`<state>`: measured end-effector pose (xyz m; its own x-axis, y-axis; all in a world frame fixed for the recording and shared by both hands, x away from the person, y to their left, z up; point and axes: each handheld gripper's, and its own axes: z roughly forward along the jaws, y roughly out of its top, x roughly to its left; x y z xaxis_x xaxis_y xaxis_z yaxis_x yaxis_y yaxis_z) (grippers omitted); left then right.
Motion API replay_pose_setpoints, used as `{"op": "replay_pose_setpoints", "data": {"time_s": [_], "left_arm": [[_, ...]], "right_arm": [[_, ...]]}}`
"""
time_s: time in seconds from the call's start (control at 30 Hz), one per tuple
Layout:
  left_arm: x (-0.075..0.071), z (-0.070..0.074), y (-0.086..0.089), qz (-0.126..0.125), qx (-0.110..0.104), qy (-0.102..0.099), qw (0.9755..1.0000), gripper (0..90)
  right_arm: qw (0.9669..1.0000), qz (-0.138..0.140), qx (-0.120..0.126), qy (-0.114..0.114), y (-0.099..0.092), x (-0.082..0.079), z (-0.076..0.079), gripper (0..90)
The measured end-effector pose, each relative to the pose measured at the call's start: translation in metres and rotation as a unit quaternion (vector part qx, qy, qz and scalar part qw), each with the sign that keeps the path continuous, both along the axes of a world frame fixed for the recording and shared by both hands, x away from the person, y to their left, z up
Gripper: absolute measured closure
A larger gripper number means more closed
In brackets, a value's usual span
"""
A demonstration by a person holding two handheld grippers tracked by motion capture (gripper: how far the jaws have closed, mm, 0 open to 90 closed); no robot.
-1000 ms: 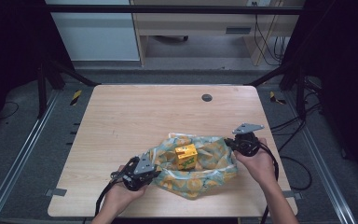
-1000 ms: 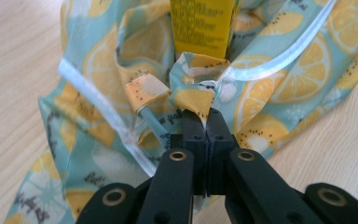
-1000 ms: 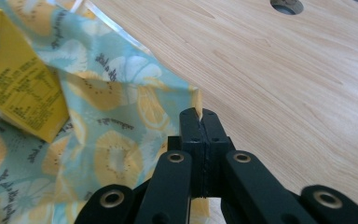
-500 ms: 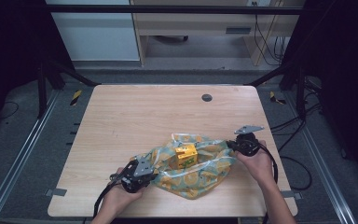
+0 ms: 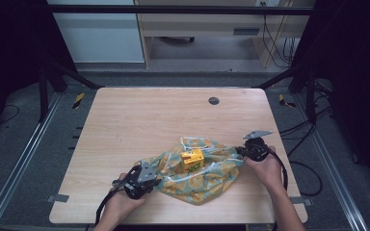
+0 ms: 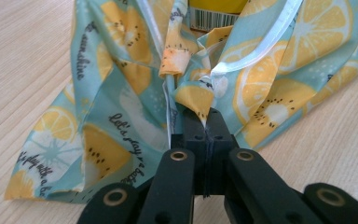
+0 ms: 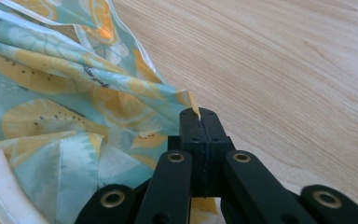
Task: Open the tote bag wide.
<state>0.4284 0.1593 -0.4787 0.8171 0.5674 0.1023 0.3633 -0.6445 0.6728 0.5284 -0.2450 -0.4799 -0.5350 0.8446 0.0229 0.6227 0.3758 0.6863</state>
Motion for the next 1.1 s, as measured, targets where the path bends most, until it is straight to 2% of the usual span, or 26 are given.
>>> {"op": "replay_pose_setpoints", "data": {"time_s": [0.17, 0.8, 1.1], "left_arm": [[-0.001, 0.001, 0.001, -0.001, 0.006, -0.004, 1.0, 90.0], [-0.003, -0.001, 0.002, -0.013, 0.026, 0.008, 0.9995, 90.0], [-0.003, -0.004, 0.001, -0.011, 0.025, 0.015, 0.9995, 90.0]], "right_arm": [[1.0, -0.002, -0.004, 0.003, 0.0, 0.0, -0.001, 90.0], [0.9999, -0.009, -0.009, 0.006, -0.002, 0.006, -0.01, 90.0], [0.9998, -0.014, -0.007, 0.011, -0.001, 0.008, -0.012, 90.0]]}}
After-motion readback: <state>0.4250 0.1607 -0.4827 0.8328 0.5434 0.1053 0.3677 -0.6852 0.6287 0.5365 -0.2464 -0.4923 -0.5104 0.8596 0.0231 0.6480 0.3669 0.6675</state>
